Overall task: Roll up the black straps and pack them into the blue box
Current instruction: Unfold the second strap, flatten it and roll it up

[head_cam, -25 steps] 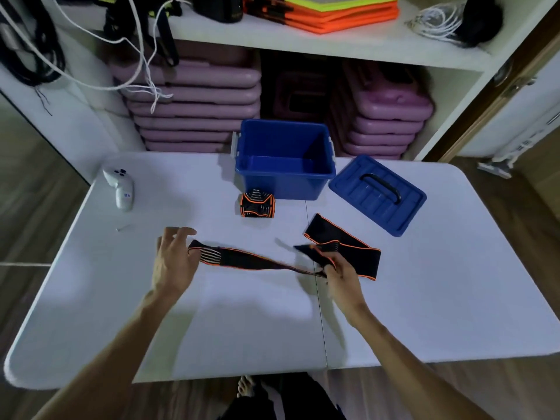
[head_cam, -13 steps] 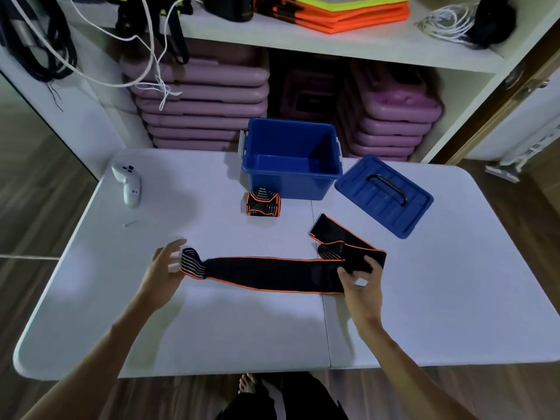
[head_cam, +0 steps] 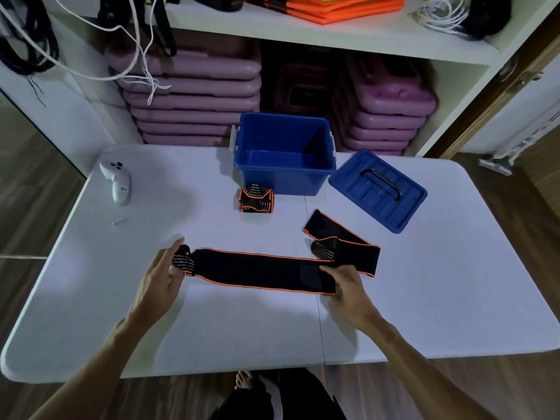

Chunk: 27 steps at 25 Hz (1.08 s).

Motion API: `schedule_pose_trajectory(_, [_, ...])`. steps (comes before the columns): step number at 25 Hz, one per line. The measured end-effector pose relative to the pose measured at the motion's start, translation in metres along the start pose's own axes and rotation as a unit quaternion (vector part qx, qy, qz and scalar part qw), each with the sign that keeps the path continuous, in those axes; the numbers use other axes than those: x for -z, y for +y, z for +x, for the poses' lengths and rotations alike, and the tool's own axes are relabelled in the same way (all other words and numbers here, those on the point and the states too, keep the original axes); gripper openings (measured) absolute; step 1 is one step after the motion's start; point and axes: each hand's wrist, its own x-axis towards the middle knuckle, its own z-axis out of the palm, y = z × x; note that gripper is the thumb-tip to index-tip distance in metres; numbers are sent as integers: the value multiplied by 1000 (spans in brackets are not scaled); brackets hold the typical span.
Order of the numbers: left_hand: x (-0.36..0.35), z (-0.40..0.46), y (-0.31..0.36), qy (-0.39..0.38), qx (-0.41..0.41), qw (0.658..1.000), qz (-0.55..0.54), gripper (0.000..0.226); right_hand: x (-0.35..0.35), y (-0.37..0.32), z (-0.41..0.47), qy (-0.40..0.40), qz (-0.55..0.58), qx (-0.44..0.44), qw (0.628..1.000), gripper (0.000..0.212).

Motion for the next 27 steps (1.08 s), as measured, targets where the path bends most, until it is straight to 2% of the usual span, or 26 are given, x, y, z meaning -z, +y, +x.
schedule_pose_trajectory(1, [0, 2, 0, 6, 13, 1000, 3, 57, 1, 2, 1, -9, -12, 8, 1000, 61])
schedule_pose_trajectory(3, [3, 7, 3, 10, 49, 999, 12, 56, 7, 5, 0, -14, 9, 31, 999, 45])
schedule_pose_trajectory(5, [15, 17, 12, -5, 126, 992, 0, 53, 12, -3, 1, 25, 44, 46, 998, 14])
schedule_pose_trajectory(6, [20, 24, 16, -19, 157, 987, 0, 49, 15, -8, 3, 55, 72, 34, 995, 8])
schedule_pose_trajectory(8, [27, 36, 15, -46, 189, 980, 31, 42, 20, -19, 9, 87, 140, -35, 986, 34])
schedule_pose_trajectory(10, [34, 45, 5, -67, 270, 960, 42, 43, 23, -27, 14, 60, 171, -98, 979, 42])
schedule_pose_trajectory(13, [40, 52, -13, -74, 341, 934, 77, 27, 16, -25, 12, 10, 99, -148, 984, 44])
schedule_pose_trajectory(15, [41, 54, -14, -80, 360, 926, 86, 42, 12, -22, 8, -14, 50, -153, 987, 44])
schedule_pose_trajectory(17, [40, 55, -4, -74, 352, 930, 73, 51, 13, -21, 5, -6, 22, -128, 992, 35])
schedule_pose_trajectory(19, [30, 53, 17, -24, 313, 945, 87, 47, 24, -19, 3, 28, 36, -123, 991, 20])
schedule_pose_trajectory(21, [9, 50, 43, 31, 203, 972, 114, 36, 39, -13, 3, 84, 50, -123, 988, 6])
schedule_pose_trajectory(22, [-7, 50, 58, 28, 143, 983, 113, 31, 47, -9, 5, 115, 41, -114, 986, 5])
schedule_pose_trajectory(24, [-45, 55, 88, -29, 61, 995, 70, 21, 61, 3, 10, 154, -5, -99, 983, 20])
schedule_pose_trajectory(27, [-107, 65, 137, -141, 66, 987, -36, 15, 79, 24, 20, 122, -60, -91, 986, 52])
